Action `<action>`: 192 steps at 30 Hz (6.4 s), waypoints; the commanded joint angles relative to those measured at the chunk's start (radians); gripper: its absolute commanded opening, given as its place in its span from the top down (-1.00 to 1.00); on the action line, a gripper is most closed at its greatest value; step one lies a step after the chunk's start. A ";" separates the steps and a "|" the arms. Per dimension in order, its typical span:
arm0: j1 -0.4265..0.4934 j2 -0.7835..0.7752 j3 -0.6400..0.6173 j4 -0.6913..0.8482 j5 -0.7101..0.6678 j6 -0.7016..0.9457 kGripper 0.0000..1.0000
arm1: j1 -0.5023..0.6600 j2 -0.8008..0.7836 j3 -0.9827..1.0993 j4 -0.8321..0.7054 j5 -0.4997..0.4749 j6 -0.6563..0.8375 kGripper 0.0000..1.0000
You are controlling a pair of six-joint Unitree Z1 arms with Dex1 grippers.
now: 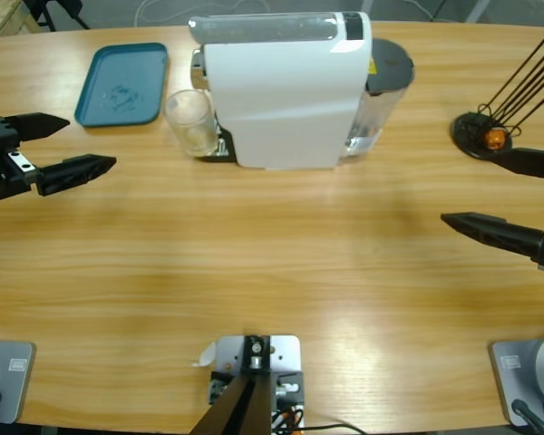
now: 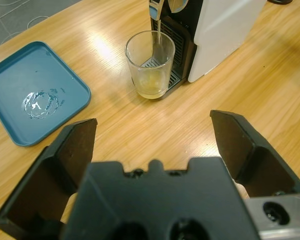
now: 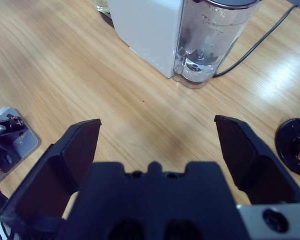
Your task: Pour coffee
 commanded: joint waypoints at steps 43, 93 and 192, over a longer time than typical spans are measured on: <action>-0.047 0.091 0.042 -0.045 -0.017 0.006 -0.99 | 0.019 0.035 0.033 -0.012 0.003 0.034 -1.00; -0.046 0.102 0.045 -0.060 0.000 -0.004 -0.99 | 0.036 0.056 0.036 -0.022 0.003 0.037 -1.00; 0.129 0.781 -0.106 -0.629 -0.282 -0.005 -0.85 | 0.051 0.116 0.027 -0.030 0.006 0.044 -1.00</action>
